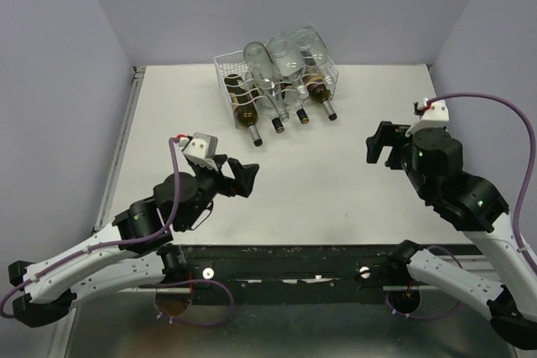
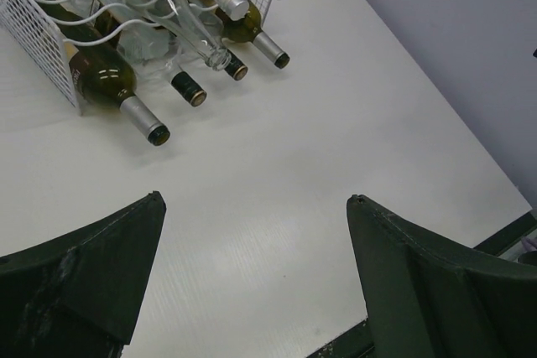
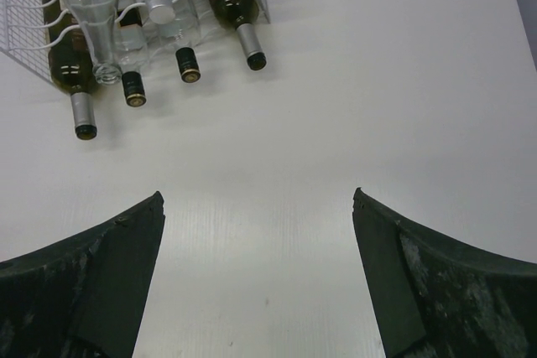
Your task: Put the wine bottle on the wine rack
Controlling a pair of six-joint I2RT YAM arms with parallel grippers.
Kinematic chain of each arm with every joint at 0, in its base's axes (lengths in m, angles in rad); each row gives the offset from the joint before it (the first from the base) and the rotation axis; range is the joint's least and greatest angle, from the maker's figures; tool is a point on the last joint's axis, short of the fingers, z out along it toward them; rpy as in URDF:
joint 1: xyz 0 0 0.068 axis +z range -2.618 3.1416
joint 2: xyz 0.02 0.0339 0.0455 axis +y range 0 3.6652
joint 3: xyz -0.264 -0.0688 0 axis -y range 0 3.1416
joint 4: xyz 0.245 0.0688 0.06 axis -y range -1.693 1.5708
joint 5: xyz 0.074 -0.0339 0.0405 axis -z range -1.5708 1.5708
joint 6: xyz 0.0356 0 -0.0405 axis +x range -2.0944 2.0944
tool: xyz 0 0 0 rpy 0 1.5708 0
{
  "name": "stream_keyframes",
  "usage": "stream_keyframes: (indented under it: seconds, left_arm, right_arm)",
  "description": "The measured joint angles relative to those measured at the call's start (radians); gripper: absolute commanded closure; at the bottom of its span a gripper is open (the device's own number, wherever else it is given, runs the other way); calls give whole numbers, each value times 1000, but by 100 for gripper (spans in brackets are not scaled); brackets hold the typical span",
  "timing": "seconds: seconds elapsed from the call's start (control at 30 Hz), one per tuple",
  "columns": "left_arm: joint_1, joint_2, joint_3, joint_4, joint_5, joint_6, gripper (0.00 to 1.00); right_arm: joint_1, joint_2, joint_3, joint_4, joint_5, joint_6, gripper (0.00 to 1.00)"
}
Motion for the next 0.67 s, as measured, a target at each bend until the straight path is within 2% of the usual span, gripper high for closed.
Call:
stream_keyframes:
  seconds: [0.2,0.67]
  left_arm:
    - [0,-96,36,-62,-22,44,1]
    - [0,-167,49,-160,-116,69,1]
  right_arm:
    - [0,-28,56,-79,-1,-24,0]
    - [0,-60,67,-121,-3,-48,0]
